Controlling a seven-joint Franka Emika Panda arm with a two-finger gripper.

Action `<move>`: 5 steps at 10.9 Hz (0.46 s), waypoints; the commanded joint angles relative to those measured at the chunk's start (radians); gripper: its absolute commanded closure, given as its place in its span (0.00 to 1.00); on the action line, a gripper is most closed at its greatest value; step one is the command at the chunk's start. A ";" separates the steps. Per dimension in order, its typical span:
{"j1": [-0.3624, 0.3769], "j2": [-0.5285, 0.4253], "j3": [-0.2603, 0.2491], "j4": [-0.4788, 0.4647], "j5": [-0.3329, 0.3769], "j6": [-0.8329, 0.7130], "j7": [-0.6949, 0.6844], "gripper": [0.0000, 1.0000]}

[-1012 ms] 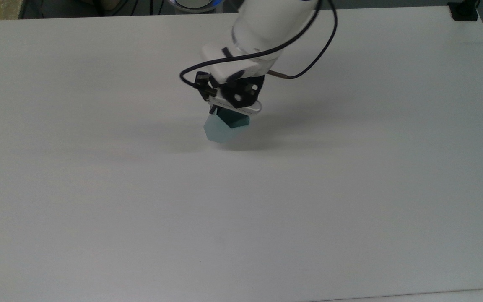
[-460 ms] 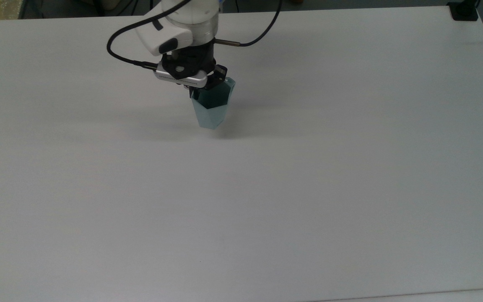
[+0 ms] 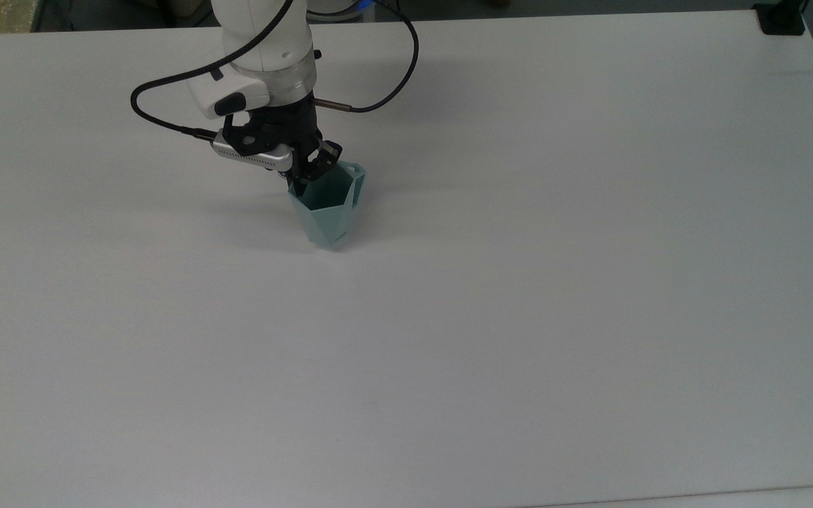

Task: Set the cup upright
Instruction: 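Lower the cup upright onto the table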

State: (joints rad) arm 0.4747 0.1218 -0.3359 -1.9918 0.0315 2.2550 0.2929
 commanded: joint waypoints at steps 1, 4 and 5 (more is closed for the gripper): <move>-0.005 -0.004 0.015 -0.045 0.027 0.035 -0.032 1.00; -0.007 0.044 0.015 -0.045 0.028 0.067 -0.031 1.00; -0.010 0.045 0.015 -0.042 0.036 0.067 -0.021 1.00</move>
State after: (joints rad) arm 0.4739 0.1559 -0.3272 -2.0233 0.0333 2.2802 0.2881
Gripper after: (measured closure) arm 0.956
